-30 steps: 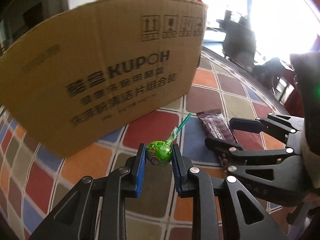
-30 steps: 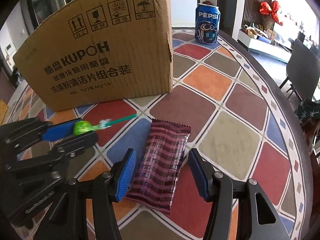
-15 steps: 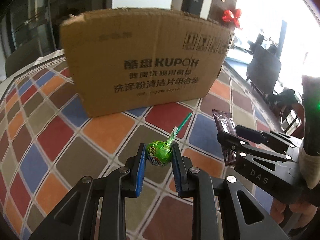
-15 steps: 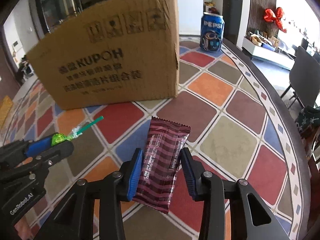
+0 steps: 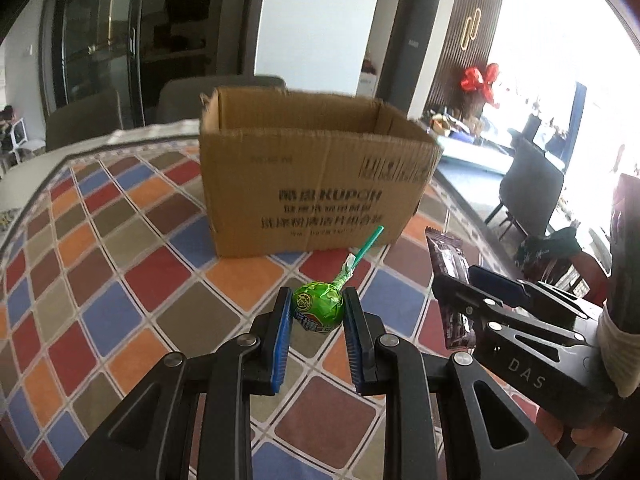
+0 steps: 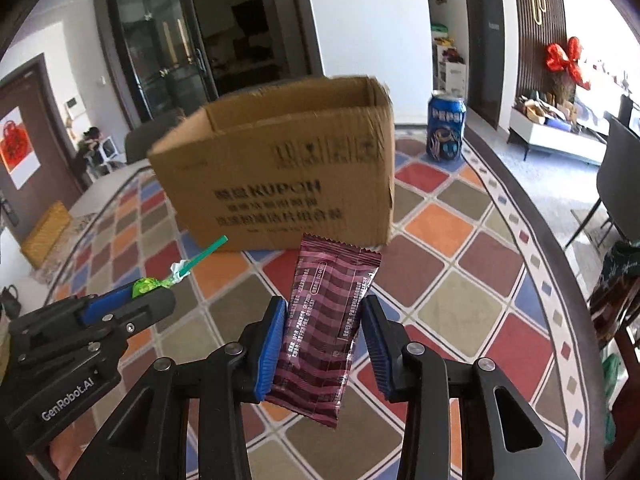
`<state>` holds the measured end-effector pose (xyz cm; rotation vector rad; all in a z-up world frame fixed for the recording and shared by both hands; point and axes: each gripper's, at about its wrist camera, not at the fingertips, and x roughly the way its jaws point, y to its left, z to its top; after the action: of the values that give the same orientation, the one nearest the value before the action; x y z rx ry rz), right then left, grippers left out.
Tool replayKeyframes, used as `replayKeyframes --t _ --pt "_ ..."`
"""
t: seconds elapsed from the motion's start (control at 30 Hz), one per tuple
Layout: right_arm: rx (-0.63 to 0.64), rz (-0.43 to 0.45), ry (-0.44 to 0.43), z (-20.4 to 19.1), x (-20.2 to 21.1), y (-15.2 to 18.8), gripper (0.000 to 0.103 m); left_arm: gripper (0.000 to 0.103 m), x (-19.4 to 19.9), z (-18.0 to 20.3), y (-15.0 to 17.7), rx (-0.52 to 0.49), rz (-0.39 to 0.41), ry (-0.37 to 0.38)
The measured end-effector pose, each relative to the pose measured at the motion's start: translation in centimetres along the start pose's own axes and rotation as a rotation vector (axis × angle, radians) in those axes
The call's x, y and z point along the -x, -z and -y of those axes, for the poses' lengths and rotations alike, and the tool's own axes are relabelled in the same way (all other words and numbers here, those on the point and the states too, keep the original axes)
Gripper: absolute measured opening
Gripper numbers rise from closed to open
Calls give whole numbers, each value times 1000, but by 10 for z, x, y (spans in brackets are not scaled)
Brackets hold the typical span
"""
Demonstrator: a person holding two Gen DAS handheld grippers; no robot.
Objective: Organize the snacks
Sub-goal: 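Carry the lollipop and striped bar over the box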
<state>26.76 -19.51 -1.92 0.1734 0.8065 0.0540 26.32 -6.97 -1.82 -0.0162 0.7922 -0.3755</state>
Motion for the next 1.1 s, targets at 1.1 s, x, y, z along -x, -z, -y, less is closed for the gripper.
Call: replayKeyframes --t 1.1 --pt "133 195 -27 -21 19 -125 40 25 10 -15 -130 -66 177 -86"
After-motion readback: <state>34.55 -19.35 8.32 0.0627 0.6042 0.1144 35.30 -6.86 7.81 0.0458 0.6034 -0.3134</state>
